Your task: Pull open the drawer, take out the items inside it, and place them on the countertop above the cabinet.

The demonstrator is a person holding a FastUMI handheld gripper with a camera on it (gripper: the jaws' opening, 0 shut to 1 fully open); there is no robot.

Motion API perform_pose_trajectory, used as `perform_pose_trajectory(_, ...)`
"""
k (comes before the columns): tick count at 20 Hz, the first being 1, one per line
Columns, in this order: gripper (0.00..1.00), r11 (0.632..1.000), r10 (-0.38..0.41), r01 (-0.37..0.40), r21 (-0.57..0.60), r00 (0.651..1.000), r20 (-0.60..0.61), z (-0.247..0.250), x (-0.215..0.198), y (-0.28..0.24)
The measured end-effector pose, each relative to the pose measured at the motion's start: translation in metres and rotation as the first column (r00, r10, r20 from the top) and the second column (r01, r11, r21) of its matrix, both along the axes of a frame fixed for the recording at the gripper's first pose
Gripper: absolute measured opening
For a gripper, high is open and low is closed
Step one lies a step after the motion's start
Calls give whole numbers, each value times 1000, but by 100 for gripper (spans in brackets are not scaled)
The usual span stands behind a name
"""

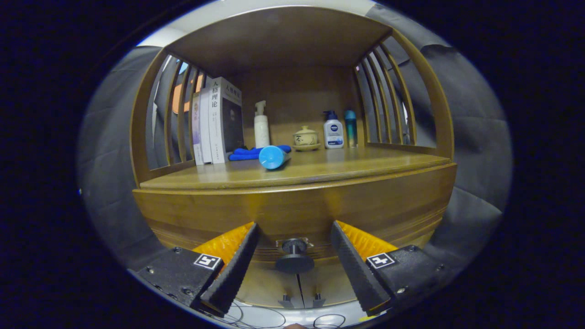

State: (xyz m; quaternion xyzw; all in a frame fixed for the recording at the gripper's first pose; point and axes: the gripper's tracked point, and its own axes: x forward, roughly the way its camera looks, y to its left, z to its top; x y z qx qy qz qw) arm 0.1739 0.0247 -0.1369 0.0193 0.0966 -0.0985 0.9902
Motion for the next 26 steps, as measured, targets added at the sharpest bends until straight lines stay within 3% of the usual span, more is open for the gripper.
perform_pose_trajectory(9, 100, 998, -3, 4, -62, 1000, 17, 0, -1, -1)
perform_pose_trajectory(12, 100, 992, 31, -32, -126, 1000, -6, -6, -3, -2)
perform_pose_trajectory(16, 100, 996, 65, -64, -55, 998, 14, 15, -15, -4)
perform_pose_trajectory(26, 100, 990, 142, -140, -33, 987, 75, 78, -110, -9)
